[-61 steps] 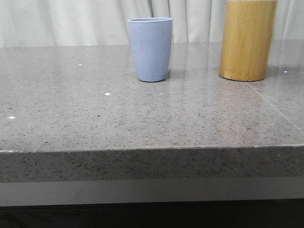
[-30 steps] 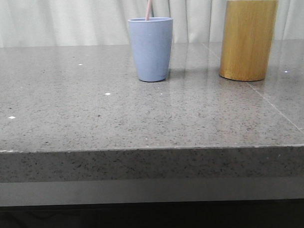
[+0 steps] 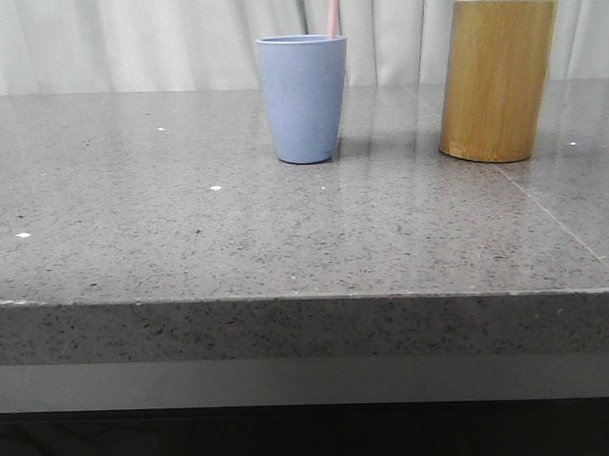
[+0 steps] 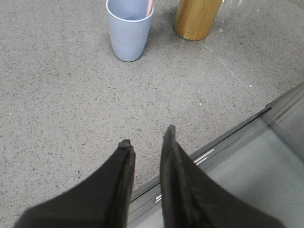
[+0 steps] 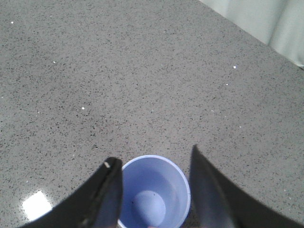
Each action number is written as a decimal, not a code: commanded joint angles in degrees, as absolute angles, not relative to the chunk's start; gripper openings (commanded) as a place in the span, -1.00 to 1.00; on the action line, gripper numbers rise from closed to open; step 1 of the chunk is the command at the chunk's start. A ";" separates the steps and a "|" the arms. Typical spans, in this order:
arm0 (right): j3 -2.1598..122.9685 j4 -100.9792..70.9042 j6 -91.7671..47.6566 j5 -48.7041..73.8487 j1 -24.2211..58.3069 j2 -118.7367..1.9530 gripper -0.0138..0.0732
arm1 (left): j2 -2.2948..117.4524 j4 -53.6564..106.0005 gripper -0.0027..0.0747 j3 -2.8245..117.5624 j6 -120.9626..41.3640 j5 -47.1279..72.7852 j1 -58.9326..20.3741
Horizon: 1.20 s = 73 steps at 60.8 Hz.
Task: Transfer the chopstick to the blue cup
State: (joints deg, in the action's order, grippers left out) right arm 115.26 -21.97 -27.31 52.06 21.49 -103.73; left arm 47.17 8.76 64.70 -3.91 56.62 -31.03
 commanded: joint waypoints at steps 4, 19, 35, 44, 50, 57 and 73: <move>116.92 -22.73 -27.18 49.56 21.36 -97.99 0.27 | 47.08 9.50 -0.55 66.02 -3.46 52.55 -31.08; 116.92 -12.44 -19.13 58.08 21.29 -89.26 0.27 | 47.08 9.50 -0.55 66.02 -3.46 52.52 -31.08; 108.70 0.49 0.00 67.15 21.29 -77.68 0.27 | 47.08 9.50 -0.55 66.02 -3.46 52.62 -31.08; 91.60 0.34 0.00 59.40 21.29 -65.93 0.27 | 47.20 9.50 -0.55 66.02 -3.46 52.98 -31.08; 81.09 0.00 0.52 53.41 21.29 -57.75 0.27 | 47.30 9.50 -0.55 66.02 -3.46 53.62 -31.08; 71.20 0.00 1.40 49.28 21.29 -49.73 0.27 | 47.30 9.50 -0.55 66.02 -3.46 53.61 -31.08; 55.85 0.00 1.98 48.86 21.29 -34.79 0.27 | 47.30 9.50 -0.55 66.02 -3.46 53.61 -31.08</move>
State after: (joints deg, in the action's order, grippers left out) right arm 57.39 -0.44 1.80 53.54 21.49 -37.70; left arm 47.17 8.76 64.70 -3.91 56.73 -31.03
